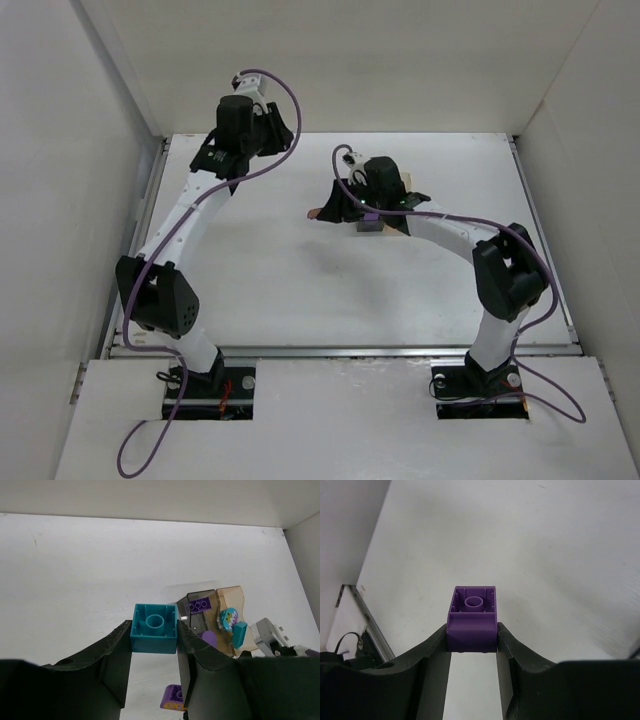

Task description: Sort the legos into containers by color

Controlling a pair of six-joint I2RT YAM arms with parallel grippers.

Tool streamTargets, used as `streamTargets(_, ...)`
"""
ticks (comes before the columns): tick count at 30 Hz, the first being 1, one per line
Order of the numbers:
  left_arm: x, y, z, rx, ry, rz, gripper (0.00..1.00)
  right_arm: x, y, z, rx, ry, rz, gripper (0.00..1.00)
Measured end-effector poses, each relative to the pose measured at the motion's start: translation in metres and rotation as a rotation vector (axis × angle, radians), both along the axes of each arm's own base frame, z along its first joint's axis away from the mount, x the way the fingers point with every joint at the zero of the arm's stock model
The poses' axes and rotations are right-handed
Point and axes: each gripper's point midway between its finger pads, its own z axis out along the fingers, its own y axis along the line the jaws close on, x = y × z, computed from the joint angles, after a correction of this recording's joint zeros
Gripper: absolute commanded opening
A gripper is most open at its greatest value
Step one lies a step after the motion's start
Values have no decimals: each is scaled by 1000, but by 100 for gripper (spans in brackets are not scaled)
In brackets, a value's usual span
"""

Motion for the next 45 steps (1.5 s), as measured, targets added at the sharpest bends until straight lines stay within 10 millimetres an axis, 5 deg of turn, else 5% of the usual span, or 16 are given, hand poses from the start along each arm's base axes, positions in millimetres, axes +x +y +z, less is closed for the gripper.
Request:
streamTargets(4, -2, -2, -5, 5, 16, -7, 0, 15, -28, -13, -64, 28, -97, 0)
streamTargets(13, -19, -3, -45, 58, 92, -53, 0, 81, -140, -12, -243, 51, -478, 0)
streamTargets(15, -20, -2, -48, 67, 98, -60, 0, 89, -144, -8, -268, 42, -504, 0)
streamTargets(23, -23, -2, -42, 77, 78, -76, 0, 106, -146, -39, -370, 80, -518, 56)
streamTargets(29, -25, -6, -42, 85, 73, -109, 0, 96, -148, -52, -426, 102, -462, 69)
streamTargets(30, -25, -7, -43, 90, 70, -115, 0, 94, -146, -49, -432, 89, -448, 80)
streamTargets(35, -32, -21, -43, 121, 51, -179, 0, 75, -121, -3, -411, -37, -338, 84)
streamTargets(40, -47, -45, -40, 154, 2, -356, 0, 39, -111, 78, -252, -226, -189, 83)
streamTargets(45, -83, -72, -31, 71, -40, -682, 0, 6, -119, 124, -214, -430, -44, 75)
